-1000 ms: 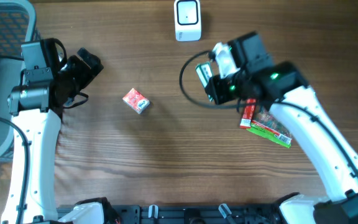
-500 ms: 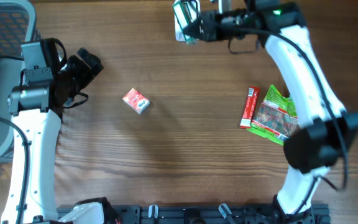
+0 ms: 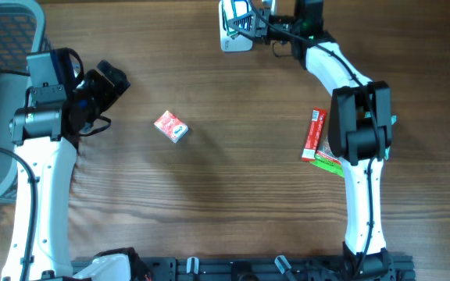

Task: Scan the item barcode
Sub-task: 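Raise the green box with the right gripper to the white scanner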

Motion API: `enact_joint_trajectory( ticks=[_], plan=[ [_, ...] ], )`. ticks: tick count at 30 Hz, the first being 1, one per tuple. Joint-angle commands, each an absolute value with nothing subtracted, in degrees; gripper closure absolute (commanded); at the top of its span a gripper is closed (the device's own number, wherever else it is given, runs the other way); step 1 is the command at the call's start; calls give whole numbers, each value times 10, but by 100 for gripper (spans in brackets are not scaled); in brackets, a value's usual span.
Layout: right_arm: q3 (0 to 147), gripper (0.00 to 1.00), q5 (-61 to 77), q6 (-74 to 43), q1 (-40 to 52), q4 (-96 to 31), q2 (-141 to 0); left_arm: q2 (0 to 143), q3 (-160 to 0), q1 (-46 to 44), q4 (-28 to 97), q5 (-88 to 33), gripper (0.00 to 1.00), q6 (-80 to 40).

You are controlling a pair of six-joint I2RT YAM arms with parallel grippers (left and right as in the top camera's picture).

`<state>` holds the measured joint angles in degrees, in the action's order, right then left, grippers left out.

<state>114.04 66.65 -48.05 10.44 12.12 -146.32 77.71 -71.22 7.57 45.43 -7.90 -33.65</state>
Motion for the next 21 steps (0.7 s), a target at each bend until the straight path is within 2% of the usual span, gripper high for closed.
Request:
enact_joint_trajectory(
  ticks=[1,15,19,21],
  plan=[
    [1148,96,654,-527,100,128,-1496,771,-713,77,453,-74,0,-332],
    [1148,96,632,-517,100,151,-1497,771,-713,77,453,-74,0,-332],
    [1148,95,632,-527,99,150,-1449,771,-713,77,453,-74,0,-332],
    [1148,95,632,-521,100,100,-1395,771,-713,77,453,-74,0,-332]
  ],
)
